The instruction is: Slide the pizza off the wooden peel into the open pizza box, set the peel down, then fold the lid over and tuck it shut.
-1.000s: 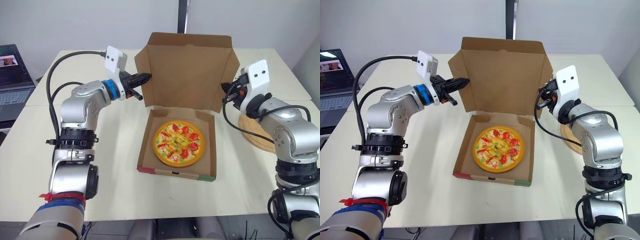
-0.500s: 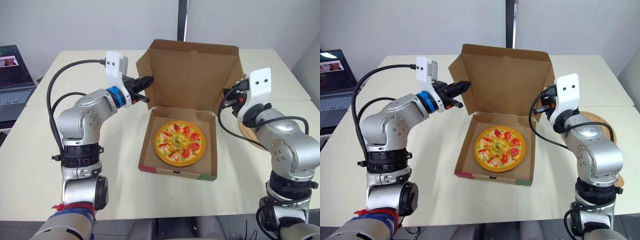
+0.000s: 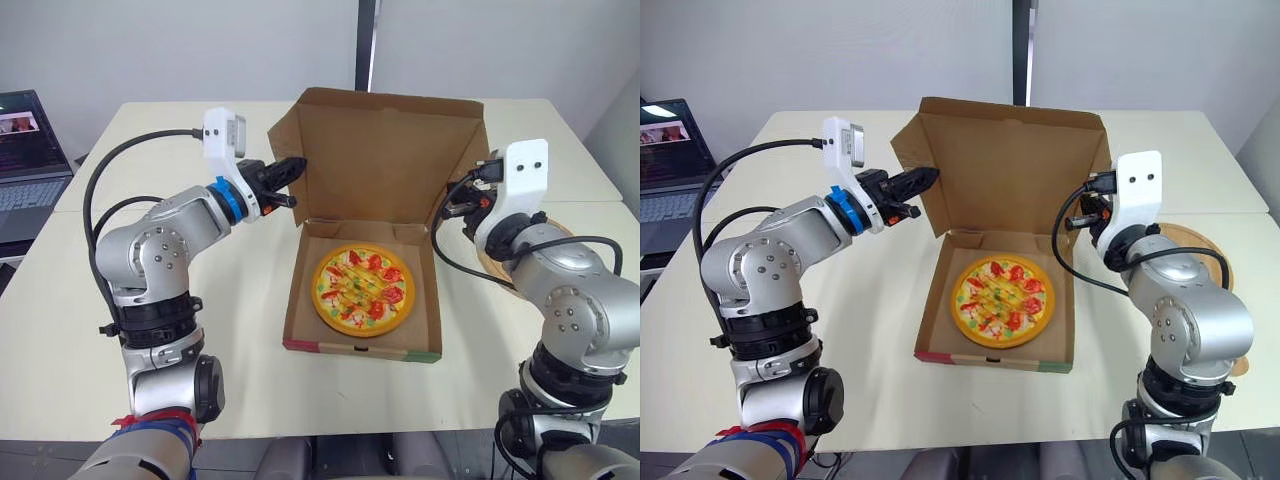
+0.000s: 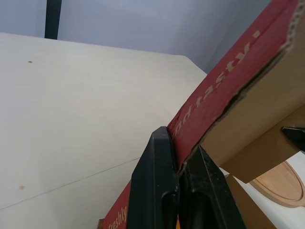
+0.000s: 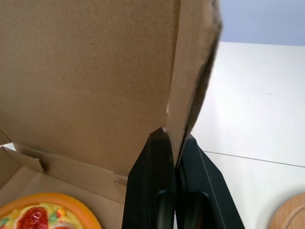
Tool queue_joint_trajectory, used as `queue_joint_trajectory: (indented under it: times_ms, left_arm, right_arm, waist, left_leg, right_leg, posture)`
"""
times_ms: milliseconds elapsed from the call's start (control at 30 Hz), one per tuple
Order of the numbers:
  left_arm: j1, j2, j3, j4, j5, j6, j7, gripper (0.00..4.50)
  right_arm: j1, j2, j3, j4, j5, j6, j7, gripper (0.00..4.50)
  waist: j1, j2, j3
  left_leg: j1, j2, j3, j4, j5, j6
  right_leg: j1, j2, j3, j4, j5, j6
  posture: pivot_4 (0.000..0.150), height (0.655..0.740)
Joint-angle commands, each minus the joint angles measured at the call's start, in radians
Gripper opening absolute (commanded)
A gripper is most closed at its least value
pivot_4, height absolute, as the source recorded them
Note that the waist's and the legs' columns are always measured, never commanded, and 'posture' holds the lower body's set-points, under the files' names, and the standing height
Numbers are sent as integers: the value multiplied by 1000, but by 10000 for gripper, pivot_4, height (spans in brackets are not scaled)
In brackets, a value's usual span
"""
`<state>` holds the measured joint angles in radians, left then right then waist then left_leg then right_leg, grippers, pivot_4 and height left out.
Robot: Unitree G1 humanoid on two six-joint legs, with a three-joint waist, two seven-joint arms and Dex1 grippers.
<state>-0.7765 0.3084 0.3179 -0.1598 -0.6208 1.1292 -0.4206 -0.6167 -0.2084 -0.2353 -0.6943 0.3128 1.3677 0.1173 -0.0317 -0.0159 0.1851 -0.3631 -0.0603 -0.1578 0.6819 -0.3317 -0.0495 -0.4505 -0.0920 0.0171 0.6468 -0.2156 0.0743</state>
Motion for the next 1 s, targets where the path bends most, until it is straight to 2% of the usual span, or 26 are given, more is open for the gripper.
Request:
queue_joint_trajectory:
  times_ms: [33,300,700,1000]
  left_arm:
    - [3,-28,-48,-65,-81,32,-24,0]
    - [54,-43,-44,-119,-100,29,-17,0]
    - [128,-90,15,-192,-214,99,38,0]
    - [262,-154,22,-248,-255,19,55,0]
  right_arm:
    - [-34,70,43,-80,74,65,24,544]
    - [27,102,70,-117,57,58,12,544]
    - [72,112,68,-165,82,57,37,544]
    - [159,82,95,-202,79,-32,66,544]
  waist:
    - [0,0,0]
    - [0,1,-5]
    - [1,1,-9]
    - [5,2,-24]
  left_leg:
    - [0,0,0,0,0,0]
    - [1,0,0,0,0,0]
    - [1,0,0,0,0,-1]
    - [7,0,0,-1,0,-1]
  right_leg:
    - [0,0,0,0,0,0]
    - [0,0,0,0,0,0]
    - [0,0,1,0,1,-1]
    - [6,0,0,-1,1,-1]
  posture:
    - [1500,7400]
    - [1500,7400]
    - [1500,7400]
    - [1500,7400]
